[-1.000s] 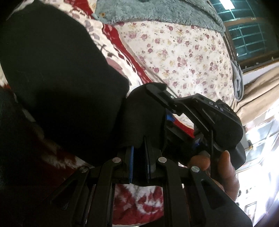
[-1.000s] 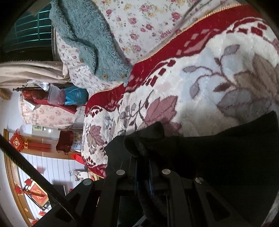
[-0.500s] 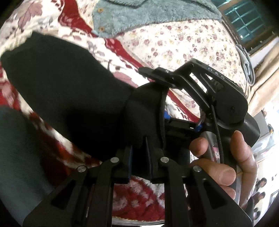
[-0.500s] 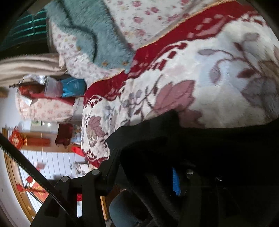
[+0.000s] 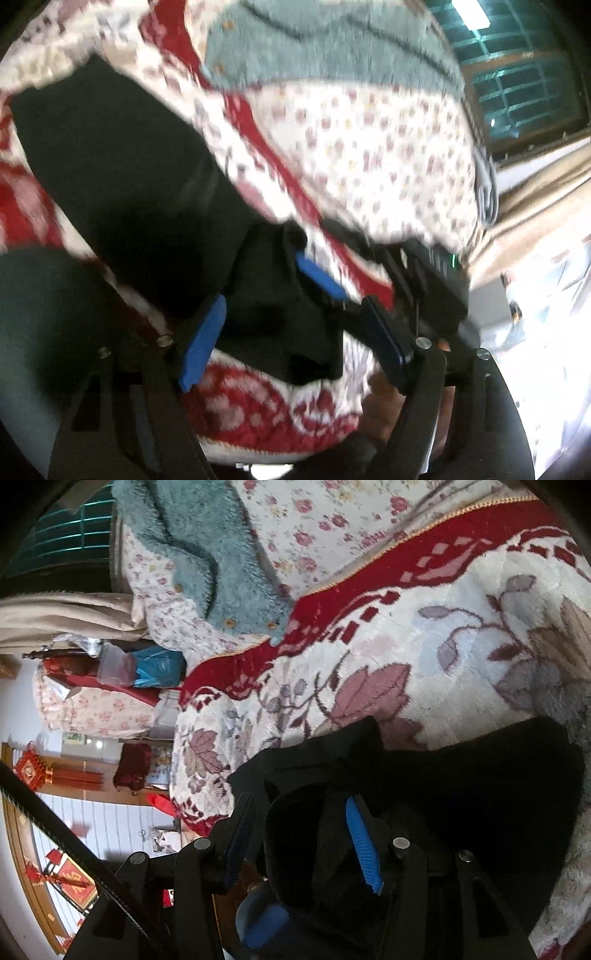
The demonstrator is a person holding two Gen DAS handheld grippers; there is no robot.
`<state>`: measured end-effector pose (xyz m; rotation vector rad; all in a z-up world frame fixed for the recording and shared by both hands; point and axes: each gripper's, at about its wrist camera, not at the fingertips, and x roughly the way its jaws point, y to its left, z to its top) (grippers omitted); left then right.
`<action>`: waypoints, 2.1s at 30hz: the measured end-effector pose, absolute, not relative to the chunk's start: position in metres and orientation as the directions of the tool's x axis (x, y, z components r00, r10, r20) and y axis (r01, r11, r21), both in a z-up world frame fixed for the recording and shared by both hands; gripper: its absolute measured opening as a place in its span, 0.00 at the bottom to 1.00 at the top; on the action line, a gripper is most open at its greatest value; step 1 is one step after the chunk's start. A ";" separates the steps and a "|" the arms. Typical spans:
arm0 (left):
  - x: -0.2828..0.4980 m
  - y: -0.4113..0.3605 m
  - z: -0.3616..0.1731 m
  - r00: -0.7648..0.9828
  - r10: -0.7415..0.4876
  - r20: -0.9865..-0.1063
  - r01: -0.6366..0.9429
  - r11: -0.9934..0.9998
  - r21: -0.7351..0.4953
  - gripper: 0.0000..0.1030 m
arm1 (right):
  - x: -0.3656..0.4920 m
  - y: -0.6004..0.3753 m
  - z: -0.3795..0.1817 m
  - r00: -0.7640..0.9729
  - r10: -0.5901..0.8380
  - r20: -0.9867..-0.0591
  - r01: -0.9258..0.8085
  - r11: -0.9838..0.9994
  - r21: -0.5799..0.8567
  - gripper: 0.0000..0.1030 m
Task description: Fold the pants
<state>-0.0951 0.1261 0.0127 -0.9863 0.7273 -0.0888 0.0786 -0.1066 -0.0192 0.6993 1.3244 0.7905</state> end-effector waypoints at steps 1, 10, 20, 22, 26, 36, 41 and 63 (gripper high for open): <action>-0.097 0.132 0.019 0.782 -0.350 -0.516 -0.253 0.579 -0.776 0.74 | 0.077 -0.110 -0.016 0.068 0.838 -0.541 -0.104 0.546 0.832 0.48; -0.074 0.177 0.067 0.851 -0.209 -0.481 -0.212 0.701 -0.681 0.76 | 0.057 -0.174 0.011 0.219 0.782 -0.583 -0.179 0.620 0.764 0.48; -0.025 0.099 0.020 0.654 -0.307 -0.692 -0.092 0.875 -0.475 0.75 | 0.028 -0.188 0.056 0.393 0.534 -0.749 -0.447 0.822 0.352 0.48; -0.022 0.098 0.006 0.618 -0.311 -0.722 -0.135 0.863 -0.487 0.75 | 0.020 -0.162 0.041 0.285 0.558 -0.779 -0.533 0.768 0.355 0.48; -0.015 0.094 -0.015 0.549 -0.300 -0.780 -0.175 0.871 -0.458 0.75 | 0.002 -0.136 -0.016 0.097 0.498 -0.861 -0.606 0.716 0.346 0.48; -0.015 0.092 -0.017 0.570 -0.279 -0.773 -0.174 0.878 -0.446 0.75 | -0.015 -0.175 0.015 0.236 0.630 -0.739 -0.552 0.714 0.432 0.48; -0.014 0.097 -0.018 0.578 -0.301 -0.759 -0.177 0.861 -0.476 0.75 | -0.002 -0.161 -0.056 0.108 0.418 -0.902 -0.429 0.838 0.337 0.56; -0.032 0.133 0.010 0.759 -0.401 -0.513 -0.108 0.699 -0.707 0.75 | -0.004 -0.392 -0.008 0.493 0.543 -0.680 -0.057 0.800 0.598 0.55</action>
